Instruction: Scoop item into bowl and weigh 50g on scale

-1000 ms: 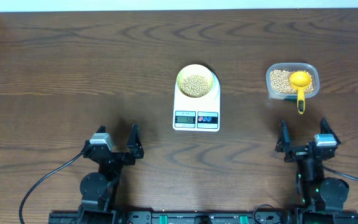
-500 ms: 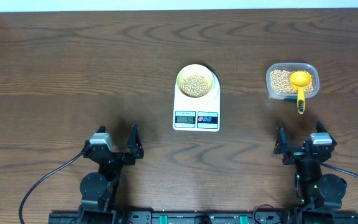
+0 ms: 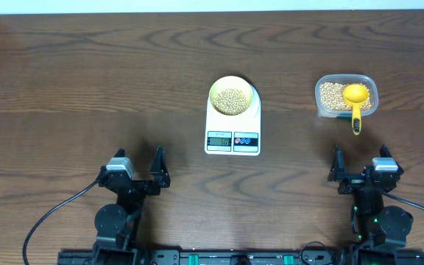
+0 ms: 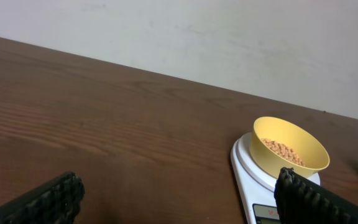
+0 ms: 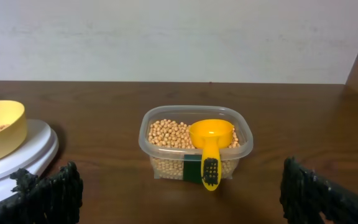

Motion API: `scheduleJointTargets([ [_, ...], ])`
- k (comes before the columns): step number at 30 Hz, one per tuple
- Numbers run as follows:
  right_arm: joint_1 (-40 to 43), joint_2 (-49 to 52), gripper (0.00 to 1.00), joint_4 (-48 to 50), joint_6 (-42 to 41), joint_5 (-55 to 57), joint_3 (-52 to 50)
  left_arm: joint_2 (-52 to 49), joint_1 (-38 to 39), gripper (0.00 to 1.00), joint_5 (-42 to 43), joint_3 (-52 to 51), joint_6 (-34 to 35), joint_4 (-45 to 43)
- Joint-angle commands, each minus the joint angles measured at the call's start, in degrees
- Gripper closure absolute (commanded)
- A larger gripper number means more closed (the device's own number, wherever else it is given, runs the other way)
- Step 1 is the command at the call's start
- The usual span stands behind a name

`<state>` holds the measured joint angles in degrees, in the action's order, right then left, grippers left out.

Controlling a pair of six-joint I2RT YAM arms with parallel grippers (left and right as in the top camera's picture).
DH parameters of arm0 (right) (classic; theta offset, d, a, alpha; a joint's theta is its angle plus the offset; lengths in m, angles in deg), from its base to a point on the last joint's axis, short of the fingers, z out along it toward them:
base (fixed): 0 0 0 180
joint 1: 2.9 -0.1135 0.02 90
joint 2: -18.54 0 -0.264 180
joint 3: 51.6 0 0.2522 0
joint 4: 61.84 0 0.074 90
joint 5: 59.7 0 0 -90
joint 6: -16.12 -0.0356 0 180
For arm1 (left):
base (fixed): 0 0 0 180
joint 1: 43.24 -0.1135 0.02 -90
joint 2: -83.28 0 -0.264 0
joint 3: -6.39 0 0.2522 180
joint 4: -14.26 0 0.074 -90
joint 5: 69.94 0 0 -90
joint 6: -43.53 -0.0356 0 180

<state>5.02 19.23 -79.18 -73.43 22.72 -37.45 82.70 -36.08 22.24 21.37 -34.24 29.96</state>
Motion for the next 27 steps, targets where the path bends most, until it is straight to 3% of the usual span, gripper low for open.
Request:
scheduleJointTargets([
  [1, 0.3, -0.4, 0.01, -0.5, 0.5, -0.1, -0.1, 0.3, -0.2, 0.00, -1.8, -1.0, 0.3, 2.3],
  [27, 0.3, -0.4, 0.01, -0.3, 3.5, -1.8, -0.1, 0.3, -0.2, 0.00, -1.8, -1.0, 0.3, 2.3],
])
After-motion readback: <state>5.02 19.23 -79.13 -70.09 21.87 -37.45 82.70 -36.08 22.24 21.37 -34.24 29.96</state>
